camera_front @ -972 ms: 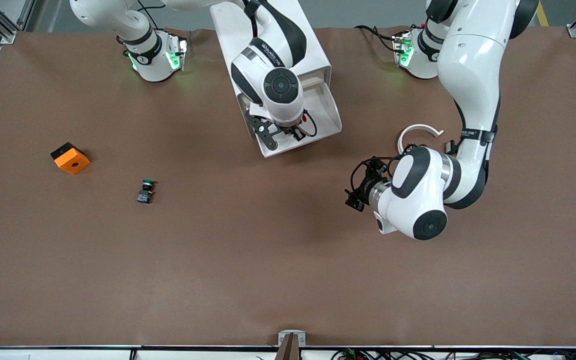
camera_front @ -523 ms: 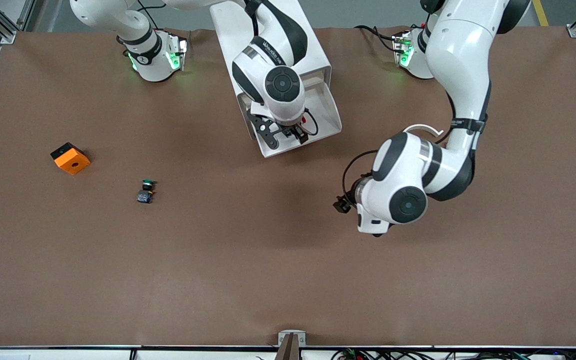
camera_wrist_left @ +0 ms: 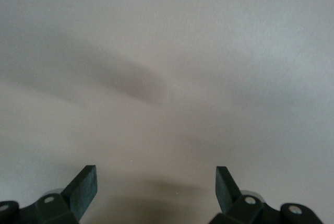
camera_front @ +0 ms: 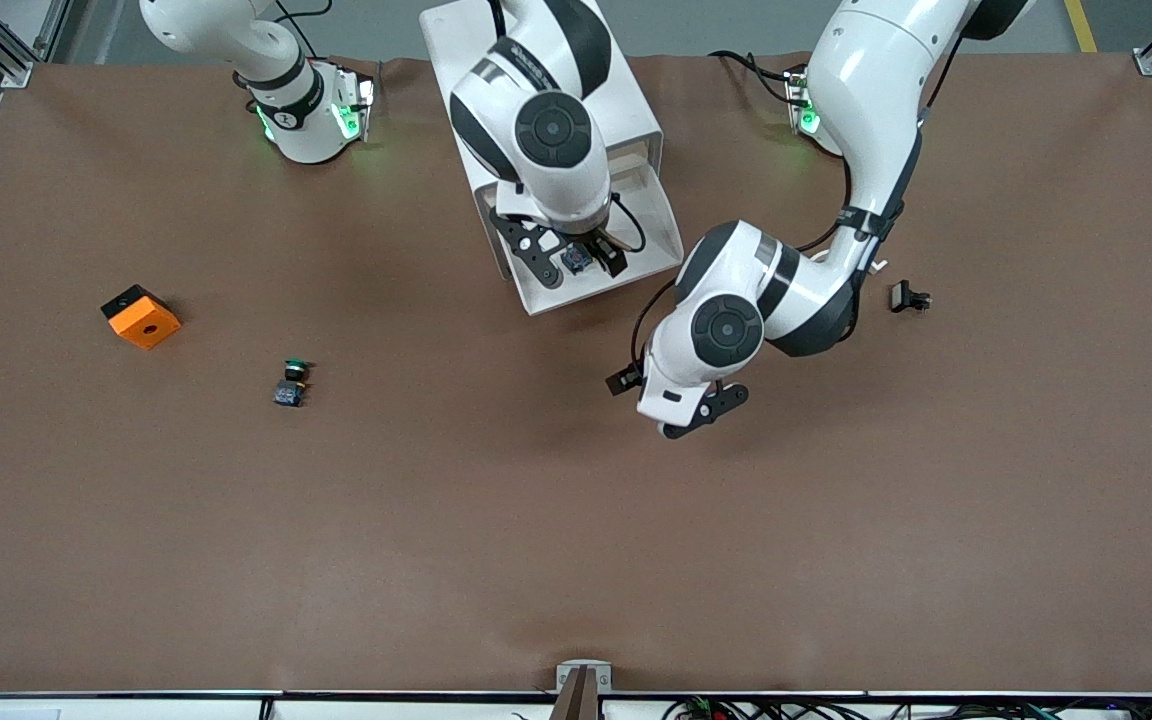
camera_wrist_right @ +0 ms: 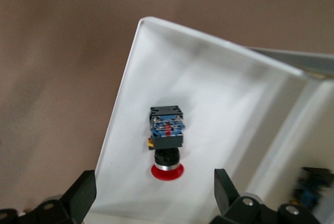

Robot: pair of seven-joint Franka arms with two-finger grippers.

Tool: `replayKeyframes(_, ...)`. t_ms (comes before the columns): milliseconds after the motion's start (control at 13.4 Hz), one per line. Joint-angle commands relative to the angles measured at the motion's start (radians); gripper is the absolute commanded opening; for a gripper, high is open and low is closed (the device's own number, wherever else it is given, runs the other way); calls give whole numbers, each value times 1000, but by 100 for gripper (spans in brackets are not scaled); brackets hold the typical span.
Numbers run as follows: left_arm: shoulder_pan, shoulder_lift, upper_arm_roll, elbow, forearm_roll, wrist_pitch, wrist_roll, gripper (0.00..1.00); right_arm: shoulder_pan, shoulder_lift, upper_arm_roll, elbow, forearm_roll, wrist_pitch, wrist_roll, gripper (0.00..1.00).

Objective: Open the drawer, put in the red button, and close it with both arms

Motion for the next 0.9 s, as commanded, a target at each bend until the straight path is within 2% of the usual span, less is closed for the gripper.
replayKeyframes(0,6,-117,-42,-183,18,96,18,100,-83,-111,2,-20,10,-143,-188,100)
replayKeyframes(224,-33,-167,-64,-292,17,189,3,100,-178,-205,0,-22,3,-301,-407,100)
replayKeyframes(374,-53,-184,-67,-326,15,193,-2,100,-257,-268,0,-32,-8,-370,-577,100)
replayKeyframes(449,-55,-187,-84,-337,14,194,-4,100,-289,-297,0,-40,-58,-402,-691,100)
replayKeyframes(523,-53,-188,-103,-340,10,193,-11,100,-317,-332,0,-55,-121,-418,-812,100)
replayKeyframes(822,-53,-195,-173,-378,10,190,-71,100,-525,-434,0,-143,-143,-418,-1156,100)
